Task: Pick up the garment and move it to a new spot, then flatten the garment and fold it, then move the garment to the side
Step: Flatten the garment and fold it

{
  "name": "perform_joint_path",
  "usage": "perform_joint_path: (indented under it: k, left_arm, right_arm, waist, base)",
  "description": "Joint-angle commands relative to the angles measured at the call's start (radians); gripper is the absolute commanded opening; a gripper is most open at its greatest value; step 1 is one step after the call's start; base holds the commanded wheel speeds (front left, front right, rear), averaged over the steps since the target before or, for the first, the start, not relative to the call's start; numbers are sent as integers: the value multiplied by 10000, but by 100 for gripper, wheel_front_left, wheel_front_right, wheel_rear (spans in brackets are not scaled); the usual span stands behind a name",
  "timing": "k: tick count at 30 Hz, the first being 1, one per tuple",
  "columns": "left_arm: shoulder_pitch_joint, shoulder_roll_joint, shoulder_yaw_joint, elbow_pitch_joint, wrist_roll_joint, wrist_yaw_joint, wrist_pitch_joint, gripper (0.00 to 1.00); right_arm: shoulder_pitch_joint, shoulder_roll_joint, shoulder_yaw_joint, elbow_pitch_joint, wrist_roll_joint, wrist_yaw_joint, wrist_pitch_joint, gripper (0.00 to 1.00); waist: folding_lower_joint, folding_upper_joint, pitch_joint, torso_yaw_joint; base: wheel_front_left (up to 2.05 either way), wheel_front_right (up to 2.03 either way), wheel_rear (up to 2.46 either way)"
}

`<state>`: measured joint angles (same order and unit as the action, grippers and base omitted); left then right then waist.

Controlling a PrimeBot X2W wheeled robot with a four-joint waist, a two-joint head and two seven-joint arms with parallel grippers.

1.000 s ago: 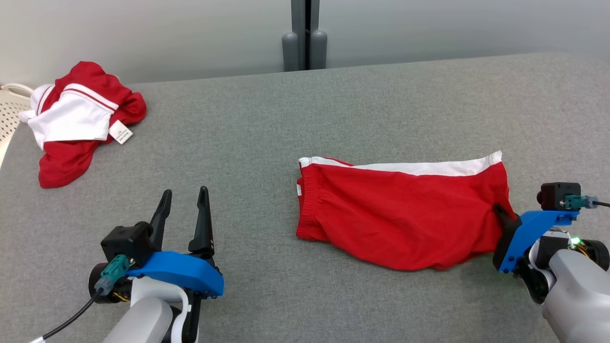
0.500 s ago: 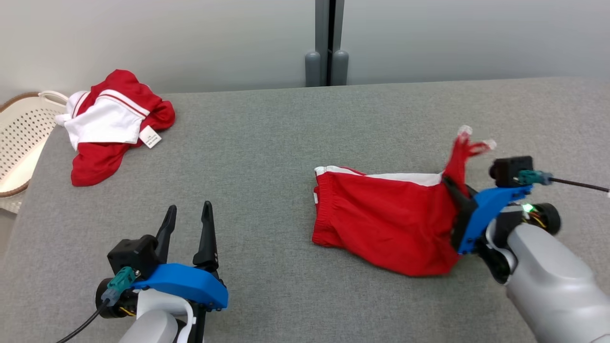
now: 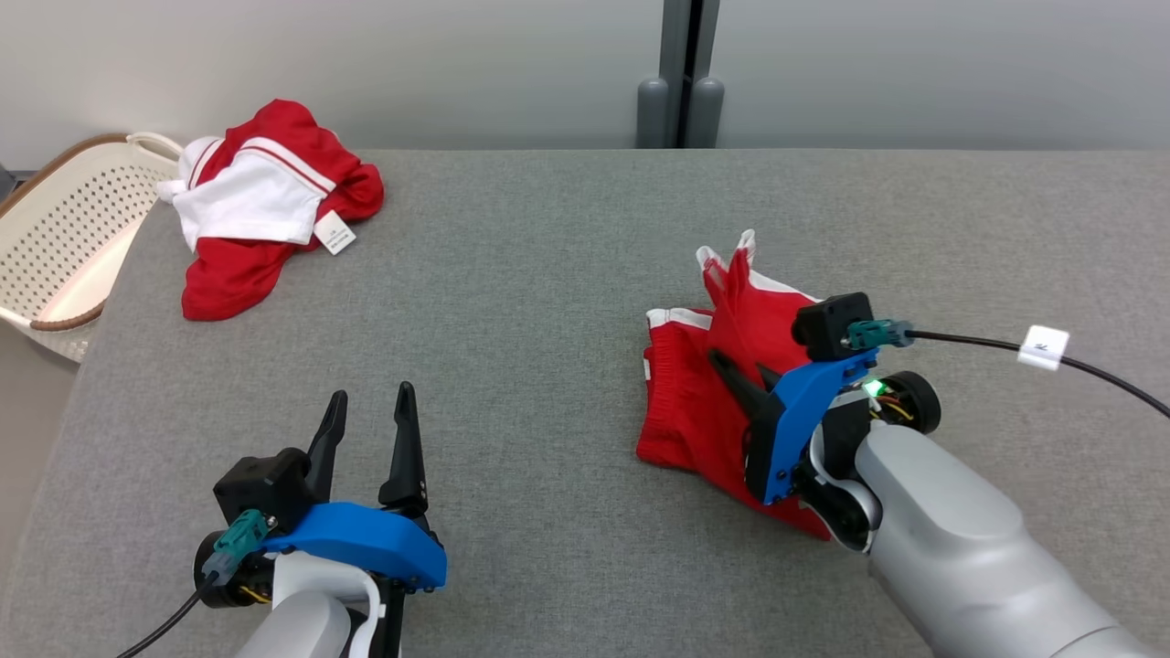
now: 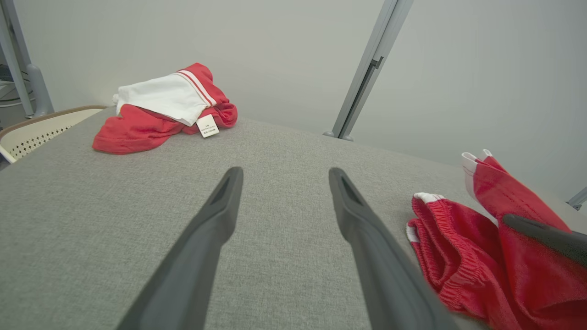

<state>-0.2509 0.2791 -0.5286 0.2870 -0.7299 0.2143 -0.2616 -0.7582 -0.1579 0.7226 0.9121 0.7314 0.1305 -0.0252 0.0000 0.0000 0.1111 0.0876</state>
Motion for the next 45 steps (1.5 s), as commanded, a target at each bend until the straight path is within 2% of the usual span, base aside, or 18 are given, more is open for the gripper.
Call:
perform_joint_path:
  k: [1,8,10,11,19,28,34,35,36,38,40,41,45]
  left_arm:
    - [-150,-50,60,22,61,-37,-49,100]
    - [-197,-198,210,146,193,-154,-50,100]
    - [-199,-227,255,190,208,-178,-48,100]
    - [-185,-246,279,208,202,-200,-48,100]
    - [-70,-385,417,312,285,-300,-50,100]
    - [14,-411,446,328,327,-334,-50,100]
    - [-2,-426,379,333,355,-379,-50,100]
    - [-14,-425,368,339,358,-372,-50,100]
    - [-35,-426,357,343,358,-362,-47,100]
    - [-91,-431,341,346,357,-370,-39,100]
    - [-151,-437,329,362,359,-373,-31,100]
    - [-182,-437,322,368,363,-374,-26,100]
    - [-263,-446,308,397,365,-380,-20,100]
  right_arm:
    - [-52,68,81,17,-66,5,74,0]
    - [-60,356,325,225,-142,5,149,0]
    - [-29,431,392,276,-46,5,260,56]
    - [-26,459,429,260,-10,5,267,100]
    - [88,403,636,-140,120,5,-93,100]
    - [-71,-308,226,-865,31,5,-775,100]
    - [21,-842,-151,-654,-623,5,-1130,100]
    - [84,-883,-188,-598,-734,5,-1143,91]
    - [154,-915,-213,-512,-850,5,-1142,52]
    - [293,-936,-191,-361,-1023,5,-1069,27]
    - [426,-844,-145,-276,-1090,5,-991,8]
    - [480,-793,-82,-250,-1140,5,-943,0]
    - [675,-559,171,-193,-1193,3,-885,0]
  waist:
    - [0,0,69,93]
    - [0,0,164,227]
    - [0,0,168,214]
    - [0,0,166,199]
    - [0,0,55,-46]
    - [0,0,-17,-271]
    - [0,0,61,-241]
    - [0,0,82,-220]
    - [0,0,108,-192]
    - [0,0,163,-124]
    - [0,0,220,-44]
    - [0,0,253,2]
    - [0,0,344,183]
  base:
    - [0,0,0]
    - [0,0,0]
    - [0,0,0]
    - [0,0,0]
    - [0,0,0]
    - [0,0,0]
    - [0,0,0]
    - [0,0,0]
    - [0,0,0]
    - [0,0,0]
    - [0,0,0]
    - [0,0,0]
    - [0,0,0]
